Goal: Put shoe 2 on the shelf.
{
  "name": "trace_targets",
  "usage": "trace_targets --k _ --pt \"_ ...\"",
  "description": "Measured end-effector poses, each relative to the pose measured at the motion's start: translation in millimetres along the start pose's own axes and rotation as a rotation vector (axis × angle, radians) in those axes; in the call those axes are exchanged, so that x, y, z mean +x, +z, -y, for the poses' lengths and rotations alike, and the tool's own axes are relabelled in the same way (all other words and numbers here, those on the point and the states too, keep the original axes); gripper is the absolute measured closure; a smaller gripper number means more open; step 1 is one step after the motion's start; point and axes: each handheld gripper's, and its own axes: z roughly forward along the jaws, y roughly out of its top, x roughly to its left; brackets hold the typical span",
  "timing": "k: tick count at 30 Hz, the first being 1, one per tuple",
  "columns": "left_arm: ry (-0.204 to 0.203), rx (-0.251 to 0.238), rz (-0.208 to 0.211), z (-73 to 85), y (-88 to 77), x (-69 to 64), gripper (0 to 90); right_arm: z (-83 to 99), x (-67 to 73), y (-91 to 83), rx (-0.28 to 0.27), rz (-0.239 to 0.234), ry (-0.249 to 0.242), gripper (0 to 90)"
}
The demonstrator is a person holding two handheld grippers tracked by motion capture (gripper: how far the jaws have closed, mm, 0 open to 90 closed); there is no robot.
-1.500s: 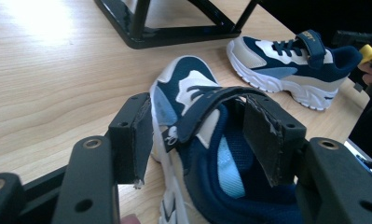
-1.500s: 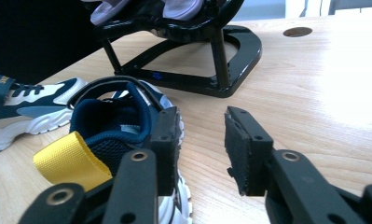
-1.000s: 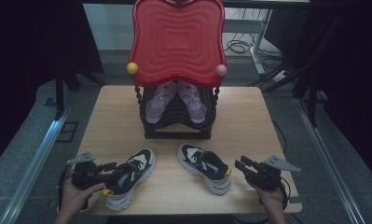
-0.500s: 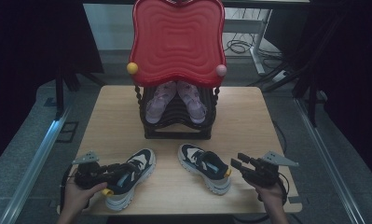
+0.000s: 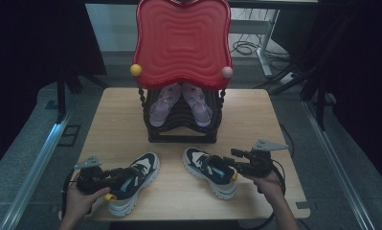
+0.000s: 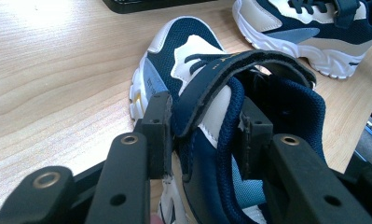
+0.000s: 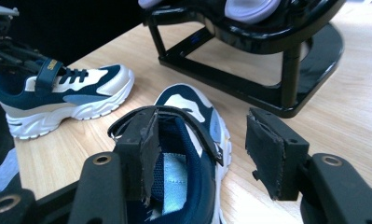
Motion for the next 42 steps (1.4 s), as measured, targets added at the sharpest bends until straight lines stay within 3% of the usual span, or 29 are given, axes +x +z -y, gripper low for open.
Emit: trace_targets --k 22,31,36,42 --pt "-0.007 -0.002 0.001 0.3 0.2 0.4 61.4 -12.4 2.7 35.9 0.223 -0.035 -0.044 52.6" --pt "-0.011 -0.002 0.003 0.3 0.3 0.8 61.1 -16.6 2.5 41.7 0.299 -0.018 -0.026 56.1" --pt "-0.011 -0.002 0.002 0.3 0.4 0.6 61.1 -19.7 0.3 45.8 0.358 -0.031 -0.018 57.1" --pt "-0.011 -0.002 0.002 0.3 0.4 0.5 61.1 -21.3 -0.6 47.8 0.381 -0.006 -0.021 67.4"
